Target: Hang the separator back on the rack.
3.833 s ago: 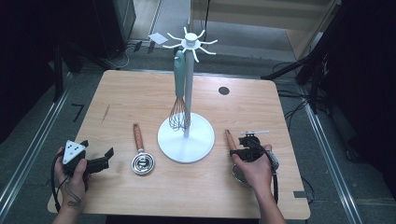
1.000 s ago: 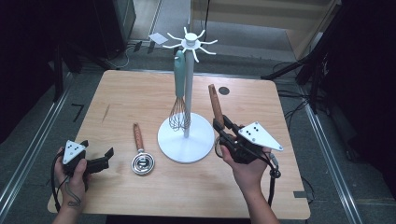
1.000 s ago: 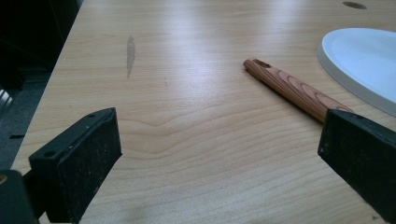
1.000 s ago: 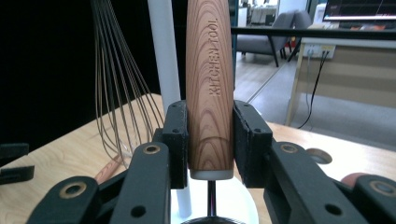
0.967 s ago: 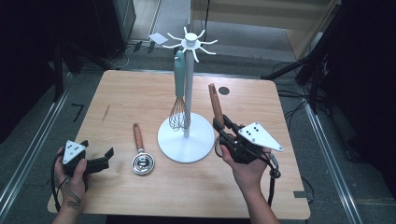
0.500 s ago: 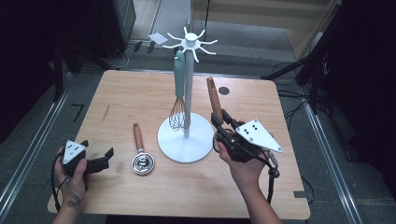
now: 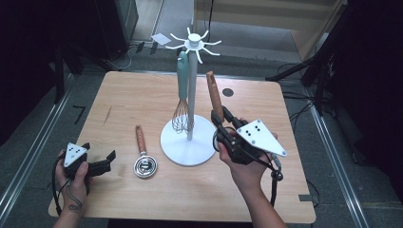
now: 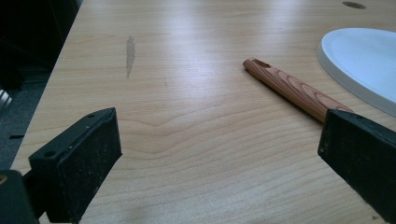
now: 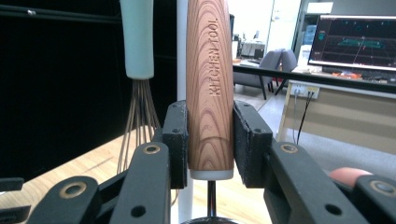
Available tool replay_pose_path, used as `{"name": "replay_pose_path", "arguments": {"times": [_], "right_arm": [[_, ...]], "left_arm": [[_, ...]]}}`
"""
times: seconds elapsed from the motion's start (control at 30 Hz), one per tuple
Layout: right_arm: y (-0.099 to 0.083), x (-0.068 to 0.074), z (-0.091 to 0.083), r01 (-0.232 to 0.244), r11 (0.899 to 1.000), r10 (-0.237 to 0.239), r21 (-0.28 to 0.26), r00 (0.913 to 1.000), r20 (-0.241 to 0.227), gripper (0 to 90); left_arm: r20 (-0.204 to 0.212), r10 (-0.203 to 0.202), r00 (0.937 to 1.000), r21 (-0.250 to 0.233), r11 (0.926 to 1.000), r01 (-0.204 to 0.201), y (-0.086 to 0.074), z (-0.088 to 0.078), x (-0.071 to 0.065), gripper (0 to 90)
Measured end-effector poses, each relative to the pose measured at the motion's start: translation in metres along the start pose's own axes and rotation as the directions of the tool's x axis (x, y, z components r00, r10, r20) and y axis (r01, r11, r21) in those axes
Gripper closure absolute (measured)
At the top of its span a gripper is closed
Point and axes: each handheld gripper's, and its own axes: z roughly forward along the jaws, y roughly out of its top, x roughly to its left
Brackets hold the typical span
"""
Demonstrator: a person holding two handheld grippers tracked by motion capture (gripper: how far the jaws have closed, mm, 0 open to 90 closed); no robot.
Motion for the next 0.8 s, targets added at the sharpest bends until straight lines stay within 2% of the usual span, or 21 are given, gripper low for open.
{"name": "replay_pose_path", "arguments": {"times": [0.8], "right_arm": [[0.025, 0.011, -0.002, 0.014, 0.997, -0.015, -0.080, 0.9999, -0.001, 70.6]], "left_arm": [[-0.001, 0.000, 1.0000, 0.002, 1.0000, 0.000, 0.000, 0.000, 0.000, 0.0]]}}
